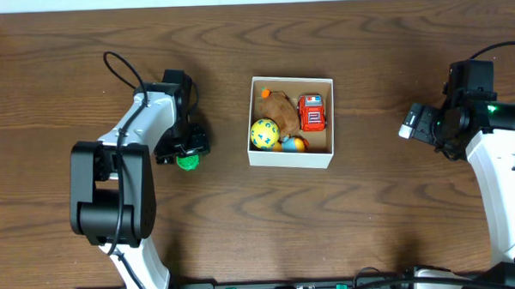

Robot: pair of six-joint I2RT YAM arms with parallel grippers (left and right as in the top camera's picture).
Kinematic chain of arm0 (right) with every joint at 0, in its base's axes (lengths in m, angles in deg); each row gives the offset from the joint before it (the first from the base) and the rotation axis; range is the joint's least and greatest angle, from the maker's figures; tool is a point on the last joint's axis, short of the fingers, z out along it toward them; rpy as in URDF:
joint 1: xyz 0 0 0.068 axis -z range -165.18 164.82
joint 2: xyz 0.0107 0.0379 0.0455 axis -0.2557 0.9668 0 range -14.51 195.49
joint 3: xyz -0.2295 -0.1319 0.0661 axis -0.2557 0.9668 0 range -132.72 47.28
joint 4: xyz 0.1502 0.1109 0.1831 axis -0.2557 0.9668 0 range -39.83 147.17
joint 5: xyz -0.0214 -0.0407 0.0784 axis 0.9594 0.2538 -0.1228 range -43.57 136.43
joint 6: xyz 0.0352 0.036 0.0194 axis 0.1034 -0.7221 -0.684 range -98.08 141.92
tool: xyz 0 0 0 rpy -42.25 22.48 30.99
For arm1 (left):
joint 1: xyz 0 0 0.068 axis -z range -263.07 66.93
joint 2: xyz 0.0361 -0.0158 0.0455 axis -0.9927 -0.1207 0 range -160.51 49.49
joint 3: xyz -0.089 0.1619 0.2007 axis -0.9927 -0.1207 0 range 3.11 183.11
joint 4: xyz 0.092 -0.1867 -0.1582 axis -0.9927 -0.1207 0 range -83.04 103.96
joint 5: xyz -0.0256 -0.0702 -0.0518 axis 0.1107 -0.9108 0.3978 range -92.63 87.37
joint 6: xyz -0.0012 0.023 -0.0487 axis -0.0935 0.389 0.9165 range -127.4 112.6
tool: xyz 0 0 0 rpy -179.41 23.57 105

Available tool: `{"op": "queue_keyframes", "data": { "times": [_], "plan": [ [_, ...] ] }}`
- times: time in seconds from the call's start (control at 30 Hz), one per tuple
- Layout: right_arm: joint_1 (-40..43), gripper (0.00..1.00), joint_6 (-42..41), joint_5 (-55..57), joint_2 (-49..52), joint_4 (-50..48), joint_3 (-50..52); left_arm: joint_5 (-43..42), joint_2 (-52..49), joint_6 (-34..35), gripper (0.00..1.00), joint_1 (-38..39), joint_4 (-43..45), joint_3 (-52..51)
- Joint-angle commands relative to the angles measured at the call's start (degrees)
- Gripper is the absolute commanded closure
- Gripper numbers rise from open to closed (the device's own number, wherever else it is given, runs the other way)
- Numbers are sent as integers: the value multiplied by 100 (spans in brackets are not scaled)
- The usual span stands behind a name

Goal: Pack container
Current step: 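Lower the left gripper over the green spiky ball and grasp it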

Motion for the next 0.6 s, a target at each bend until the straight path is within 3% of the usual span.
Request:
{"op": "queue_keyframes", "data": {
  "times": [0.0, 0.33, 0.57],
  "plan": [
    [24, 1, 90, 0, 17, 0, 15, -26, -42, 11, 36, -28, -37, -46],
    [24, 1, 90, 0, 17, -2, 15, -28, -26, 13, 57, -28, -273, -31],
    [24, 1, 90, 0, 17, -2, 15, -26, 343, 13, 58, 79, -713, 411]
  ]
}}
